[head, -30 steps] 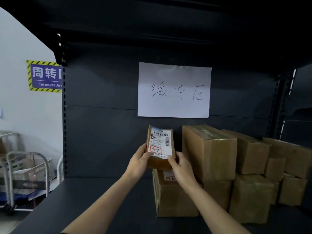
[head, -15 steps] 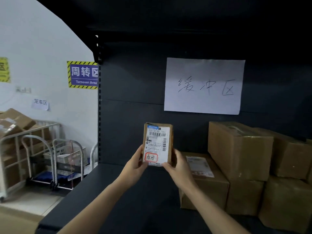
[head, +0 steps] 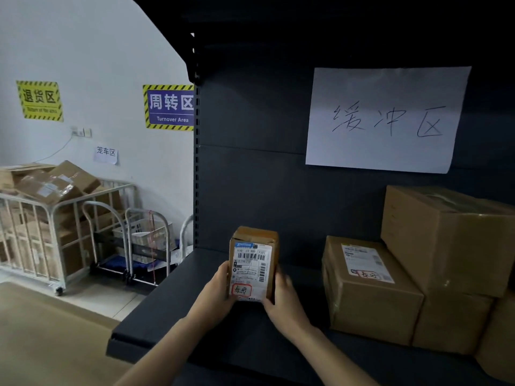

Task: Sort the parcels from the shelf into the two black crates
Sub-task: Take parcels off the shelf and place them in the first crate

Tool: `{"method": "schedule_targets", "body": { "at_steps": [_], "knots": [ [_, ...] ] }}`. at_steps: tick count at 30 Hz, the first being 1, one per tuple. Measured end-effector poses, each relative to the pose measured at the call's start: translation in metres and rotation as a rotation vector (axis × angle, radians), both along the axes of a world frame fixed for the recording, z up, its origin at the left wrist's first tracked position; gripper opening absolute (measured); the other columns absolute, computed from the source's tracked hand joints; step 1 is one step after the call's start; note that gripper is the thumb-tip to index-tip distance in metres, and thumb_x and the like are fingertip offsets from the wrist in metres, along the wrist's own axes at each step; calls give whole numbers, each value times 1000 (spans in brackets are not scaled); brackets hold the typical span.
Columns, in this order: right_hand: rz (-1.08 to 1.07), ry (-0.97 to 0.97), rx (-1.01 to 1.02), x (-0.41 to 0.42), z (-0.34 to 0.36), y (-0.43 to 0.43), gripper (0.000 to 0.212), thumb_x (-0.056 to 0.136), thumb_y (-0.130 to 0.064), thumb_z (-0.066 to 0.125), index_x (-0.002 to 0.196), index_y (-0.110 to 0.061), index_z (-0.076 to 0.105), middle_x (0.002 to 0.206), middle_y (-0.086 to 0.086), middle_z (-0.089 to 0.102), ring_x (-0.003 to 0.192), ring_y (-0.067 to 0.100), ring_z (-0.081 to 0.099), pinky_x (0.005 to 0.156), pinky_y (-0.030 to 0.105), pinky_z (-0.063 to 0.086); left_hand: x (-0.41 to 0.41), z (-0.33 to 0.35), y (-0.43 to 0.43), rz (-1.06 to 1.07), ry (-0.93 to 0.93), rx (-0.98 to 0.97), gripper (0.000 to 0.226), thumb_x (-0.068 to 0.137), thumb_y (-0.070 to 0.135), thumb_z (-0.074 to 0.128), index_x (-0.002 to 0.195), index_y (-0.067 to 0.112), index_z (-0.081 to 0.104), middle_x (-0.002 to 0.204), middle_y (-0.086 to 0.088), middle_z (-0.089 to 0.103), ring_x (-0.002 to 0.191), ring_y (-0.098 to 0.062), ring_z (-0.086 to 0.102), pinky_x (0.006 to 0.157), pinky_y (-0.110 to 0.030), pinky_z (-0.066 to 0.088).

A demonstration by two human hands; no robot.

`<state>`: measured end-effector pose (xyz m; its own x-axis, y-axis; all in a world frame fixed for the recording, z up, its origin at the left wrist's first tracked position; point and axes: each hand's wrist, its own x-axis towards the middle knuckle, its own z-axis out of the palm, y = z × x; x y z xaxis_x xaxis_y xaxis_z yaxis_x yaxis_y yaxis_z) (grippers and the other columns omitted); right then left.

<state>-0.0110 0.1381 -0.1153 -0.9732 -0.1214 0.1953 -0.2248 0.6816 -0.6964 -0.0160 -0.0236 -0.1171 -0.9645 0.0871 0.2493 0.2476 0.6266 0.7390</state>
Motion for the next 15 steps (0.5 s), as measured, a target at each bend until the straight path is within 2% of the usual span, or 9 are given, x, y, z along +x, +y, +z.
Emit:
{"method": "schedule_targets", "body": {
  "at_steps": [2, 5, 7, 9, 11, 15],
  "knots": [
    [18, 1, 24, 2, 0, 2, 71, 92, -18, 54, 148, -23, 12, 143, 2, 30, 128, 11, 42, 99, 16, 33, 1, 1, 2, -11, -13, -39, 68, 81, 18, 66, 136, 24, 27, 128, 9, 51, 119, -11, 53, 92, -19, 42],
    [31, -11, 52, 7, 2, 5, 77, 90, -18, 56, 149, -26, 7, 148, 2, 26, 132, 13, 38, 104, 21, 33, 1, 1, 1, -2, -34, -59, 72, 72, 17, 69, 126, 36, 27, 123, 12, 51, 117, -9, 52, 86, -14, 42],
    [24, -9, 56, 11, 6, 9, 80, 90, -20, 57, 149, -25, 4, 152, 3, 21, 135, 14, 34, 107, 25, 32, 2, 0, -1, 38, -29, -34, 80, 62, 31, 71, 128, 32, 28, 128, 8, 50, 124, -13, 48, 94, -27, 47],
    [11, -15, 72, 17, 12, 15, 82, 91, -22, 56, 150, -20, -1, 155, 4, 12, 140, 16, 26, 111, 27, 27, 7, 4, 1, 89, -26, -17, 107, 61, 41, 74, 145, 20, 12, 147, -4, 35, 137, -20, 32, 109, -41, 37],
    [0, 0, 98, 23, 19, 22, 81, 93, -24, 54, 149, -17, -4, 158, 3, 3, 143, 17, 18, 113, 27, 23, 18, 12, 5, 150, -10, 1, 115, 70, 34, 77, 149, 13, -5, 156, -9, 16, 144, -23, 14, 115, -40, 23],
    [-7, 78, 156, 39, 33, 37, 79, 94, -29, 51, 149, -19, -5, 158, 0, 0, 145, 15, 11, 115, 29, 21, 33, 19, 14, 223, 125, -12, 111, 76, 32, 74, 148, 11, -8, 157, -10, 10, 145, -23, 5, 116, -40, 17]
  ]
}}
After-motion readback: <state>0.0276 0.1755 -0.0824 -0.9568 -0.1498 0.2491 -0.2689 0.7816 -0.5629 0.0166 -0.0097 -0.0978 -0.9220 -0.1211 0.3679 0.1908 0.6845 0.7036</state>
